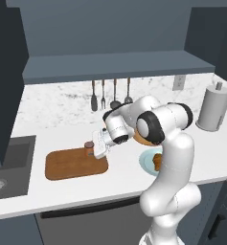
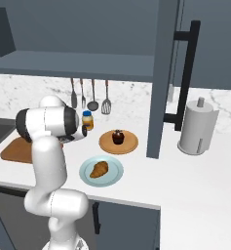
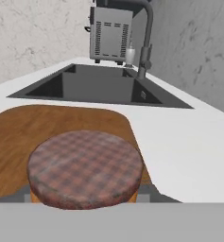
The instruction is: From the different types of pastries on the counter, select a croissant and place it on the cutting board. Then retrieve a jar of jam from the cabinet and place it alongside the croissant on the cutting board.
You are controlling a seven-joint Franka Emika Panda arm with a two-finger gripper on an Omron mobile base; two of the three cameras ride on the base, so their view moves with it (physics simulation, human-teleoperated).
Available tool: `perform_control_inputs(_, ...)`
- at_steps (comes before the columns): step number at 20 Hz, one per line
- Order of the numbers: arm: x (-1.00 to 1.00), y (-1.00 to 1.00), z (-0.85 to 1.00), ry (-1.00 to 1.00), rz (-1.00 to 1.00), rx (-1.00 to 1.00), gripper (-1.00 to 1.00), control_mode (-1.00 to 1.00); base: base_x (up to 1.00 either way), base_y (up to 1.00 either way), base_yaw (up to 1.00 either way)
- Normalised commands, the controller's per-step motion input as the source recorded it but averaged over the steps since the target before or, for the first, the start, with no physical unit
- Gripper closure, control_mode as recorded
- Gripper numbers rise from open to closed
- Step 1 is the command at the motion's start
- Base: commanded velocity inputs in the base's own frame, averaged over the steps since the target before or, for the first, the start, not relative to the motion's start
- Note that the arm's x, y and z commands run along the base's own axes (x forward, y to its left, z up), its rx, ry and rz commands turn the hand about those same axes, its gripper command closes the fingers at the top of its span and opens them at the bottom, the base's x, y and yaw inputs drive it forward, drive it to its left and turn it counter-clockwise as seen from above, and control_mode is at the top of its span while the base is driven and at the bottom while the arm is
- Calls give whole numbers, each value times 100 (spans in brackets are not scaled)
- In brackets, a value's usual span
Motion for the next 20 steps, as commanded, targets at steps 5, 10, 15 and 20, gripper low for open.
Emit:
perform_control_inputs(5, 0, 0, -56, 0, 0, 0, 100, -100, 0, 0, 0)
perform_control_inputs(10, 0, 0, -57, 0, 0, 0, -100, -100, 0, 0, 0)
perform_control_inputs(15, 0, 0, -43, 0, 0, 0, -100, -100, 0, 0, 0)
perform_control_inputs(20, 0, -1, -29, 0, 0, 0, -100, -100, 0, 0, 0)
